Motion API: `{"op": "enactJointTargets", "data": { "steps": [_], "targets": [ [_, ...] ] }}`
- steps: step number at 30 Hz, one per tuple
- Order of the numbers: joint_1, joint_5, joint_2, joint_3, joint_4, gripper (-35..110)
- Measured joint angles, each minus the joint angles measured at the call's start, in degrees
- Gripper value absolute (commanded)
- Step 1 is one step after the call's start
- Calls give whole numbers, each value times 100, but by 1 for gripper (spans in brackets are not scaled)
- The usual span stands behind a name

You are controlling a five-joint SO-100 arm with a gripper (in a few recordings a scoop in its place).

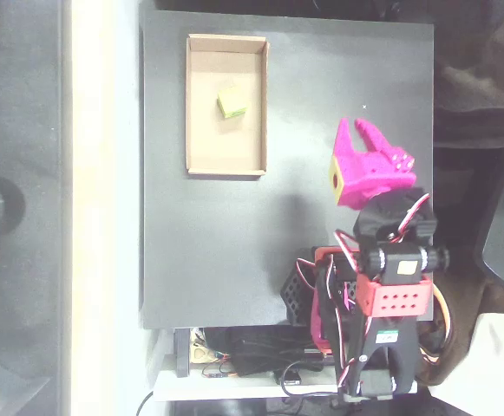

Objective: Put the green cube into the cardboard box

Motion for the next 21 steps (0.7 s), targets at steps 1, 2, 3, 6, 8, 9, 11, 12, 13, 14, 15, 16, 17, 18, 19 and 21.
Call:
{"op": "enactJointTargets", "data": {
  "steps": [1, 2, 3, 6, 8, 9, 11, 12, 13, 14, 15, 16, 17, 18, 19, 21],
  "targets": [
    [0, 0, 246, 255, 0, 5],
    [0, 0, 492, 527, 0, 5],
    [0, 0, 712, 809, 0, 5],
    [0, 0, 1424, 1556, 0, 5],
    [0, 0, 1784, 1872, 0, 5],
    [0, 0, 1986, 2048, 0, 5],
    [0, 0, 2145, 2364, 0, 5],
    [0, 0, 2171, 2487, 0, 5],
    [0, 0, 2276, 2602, 0, 5],
    [0, 0, 2329, 2698, 0, 5],
    [0, 0, 2320, 2821, 0, 5],
    [0, 0, 2285, 2909, 0, 4],
    [0, 0, 2285, 2944, 0, 3],
    [0, 0, 2364, 3023, 0, 2],
    [0, 0, 2373, 3120, 0, 1],
    [0, 0, 2382, 3217, 0, 1]
  ]
}}
